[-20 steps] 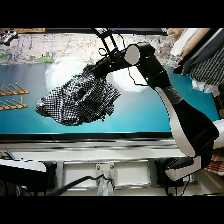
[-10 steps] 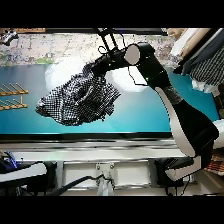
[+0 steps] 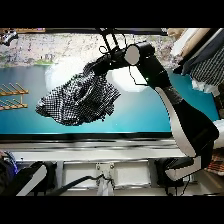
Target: Fold the clothes and pants, and hang the long-sleeved shirts on hangers.
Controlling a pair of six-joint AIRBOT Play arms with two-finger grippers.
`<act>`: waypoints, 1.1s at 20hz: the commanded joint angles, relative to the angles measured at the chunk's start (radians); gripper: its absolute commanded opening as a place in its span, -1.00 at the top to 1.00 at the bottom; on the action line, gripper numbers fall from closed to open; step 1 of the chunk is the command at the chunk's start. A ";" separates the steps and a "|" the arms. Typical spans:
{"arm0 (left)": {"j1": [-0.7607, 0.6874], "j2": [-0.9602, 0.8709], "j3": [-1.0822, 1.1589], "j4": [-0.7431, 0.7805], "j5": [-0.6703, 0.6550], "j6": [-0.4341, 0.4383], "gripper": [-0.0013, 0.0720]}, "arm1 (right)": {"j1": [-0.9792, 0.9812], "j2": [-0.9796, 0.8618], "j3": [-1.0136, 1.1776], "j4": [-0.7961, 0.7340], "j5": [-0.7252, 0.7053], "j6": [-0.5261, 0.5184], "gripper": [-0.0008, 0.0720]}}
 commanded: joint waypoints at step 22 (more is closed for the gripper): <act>-0.333 0.354 -0.426 -0.196 -0.439 0.159 0.92 | 0.001 0.097 0.007 -0.048 0.185 0.017 0.91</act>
